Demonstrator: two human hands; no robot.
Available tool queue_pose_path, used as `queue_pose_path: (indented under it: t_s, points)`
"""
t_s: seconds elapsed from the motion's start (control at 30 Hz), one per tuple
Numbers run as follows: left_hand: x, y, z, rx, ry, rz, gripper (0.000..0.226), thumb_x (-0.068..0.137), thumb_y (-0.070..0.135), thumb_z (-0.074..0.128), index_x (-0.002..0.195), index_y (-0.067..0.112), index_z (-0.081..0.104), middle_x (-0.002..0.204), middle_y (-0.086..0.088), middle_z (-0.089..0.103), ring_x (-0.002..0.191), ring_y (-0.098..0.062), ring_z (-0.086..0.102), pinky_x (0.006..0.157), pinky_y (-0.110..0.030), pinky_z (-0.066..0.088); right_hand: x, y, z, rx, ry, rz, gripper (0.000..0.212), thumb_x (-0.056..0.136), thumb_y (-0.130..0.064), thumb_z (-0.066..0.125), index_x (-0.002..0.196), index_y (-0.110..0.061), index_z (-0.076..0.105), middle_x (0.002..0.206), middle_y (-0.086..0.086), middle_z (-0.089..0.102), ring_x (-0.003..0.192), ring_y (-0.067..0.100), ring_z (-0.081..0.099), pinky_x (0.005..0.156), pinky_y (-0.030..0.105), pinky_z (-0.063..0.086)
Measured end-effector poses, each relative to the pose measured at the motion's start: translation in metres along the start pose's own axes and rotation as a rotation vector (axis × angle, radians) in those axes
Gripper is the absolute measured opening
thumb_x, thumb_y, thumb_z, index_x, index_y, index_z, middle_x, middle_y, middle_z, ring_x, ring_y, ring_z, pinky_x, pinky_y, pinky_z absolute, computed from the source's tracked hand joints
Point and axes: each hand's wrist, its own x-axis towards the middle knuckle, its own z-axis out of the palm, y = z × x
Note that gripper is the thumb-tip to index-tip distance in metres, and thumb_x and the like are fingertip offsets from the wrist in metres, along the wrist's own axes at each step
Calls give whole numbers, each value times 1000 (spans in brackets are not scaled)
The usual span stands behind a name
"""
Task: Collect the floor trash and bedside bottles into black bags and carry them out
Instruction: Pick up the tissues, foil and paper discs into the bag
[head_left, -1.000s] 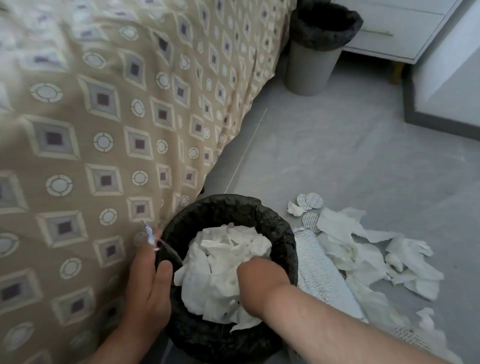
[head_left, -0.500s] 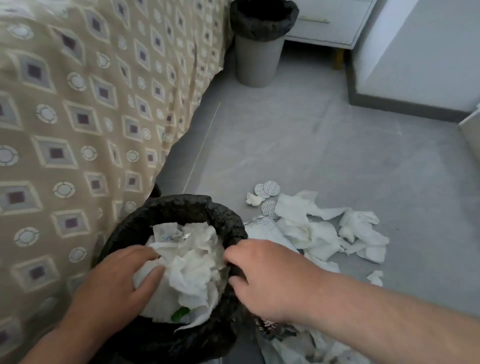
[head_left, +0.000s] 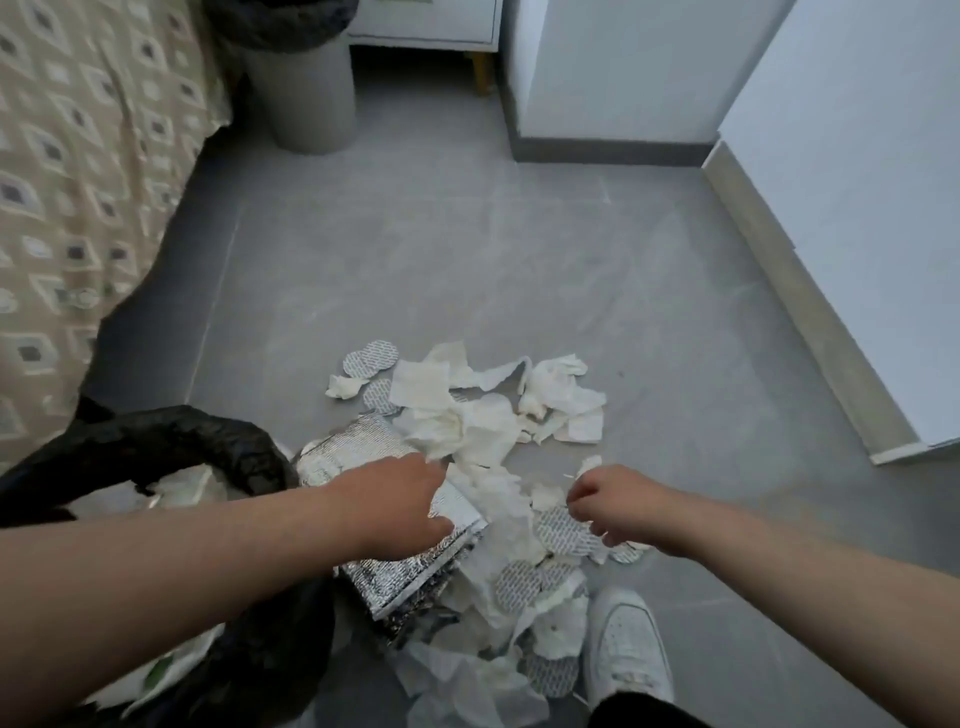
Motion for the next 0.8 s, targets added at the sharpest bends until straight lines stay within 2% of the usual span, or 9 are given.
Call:
queue_pose_path:
  t_s: [0.1,0.17,0.23,0.3,0.37,0.53,0.6,0.73,0.8]
  points:
    - [39,4,19,97,21,63,58,89,13,43,144,16,24,148,-9,29,127,-28,41,95,-41,44,20,16,6,-93,-16,-24,25,86,-12,52,102,2,66,91,9,58,78,22,54,63,26,45]
    - [60,-7,21,250,-21,122,70,85,1,49,147,17,20,156,-7,17,136,-27,31,98,-40,44,32,25,8,-219,2,-42,29,88,-19,52,112,-7,64,109,7,63,96,22,57,72,23,41]
    - [77,-21,23,398,-77,152,77,83,3,57,148,18,17,158,-7,13,142,-28,22,106,-42,39,43,32,13,-268,14,-34,35,89,-22,51,123,-13,57,126,8,59,112,24,55,80,25,39]
    - [89,-28,27,462,-85,176,67,83,5,57,142,16,28,151,-9,29,137,-29,29,107,-43,38,53,36,20,-285,25,-53,44,90,-24,52,132,-14,49,133,11,54,118,26,52,84,26,40]
    - [96,-27,30,490,-70,238,52,83,6,55,131,18,41,132,-6,50,121,-25,44,98,-39,43,62,35,30,-262,54,-100,56,87,-29,58,139,-16,42,139,11,48,125,26,47,96,28,40]
    - [98,-27,30,422,-50,240,49,84,7,51,128,29,44,114,-3,61,106,-27,58,84,-37,44,82,17,59,-161,0,-177,96,78,-48,70,152,-27,14,154,11,24,141,29,28,115,36,26]
    - [96,-29,31,421,-42,236,50,84,8,50,129,30,43,113,-3,62,104,-27,59,82,-35,43,86,10,68,-195,-12,-202,95,77,-43,72,152,-28,15,154,10,25,139,28,31,115,36,27]
    - [93,-32,31,411,-4,245,48,84,7,49,127,28,45,114,-2,63,105,-27,59,79,-34,40,87,3,78,-162,67,-224,75,79,-28,72,145,-20,36,147,8,41,132,23,41,105,25,32]
    - [92,-33,30,413,10,255,48,85,7,49,128,27,45,114,-2,62,104,-27,59,77,-33,38,88,3,85,-108,41,-227,86,75,-28,76,148,-21,30,149,7,38,134,23,39,107,26,32]
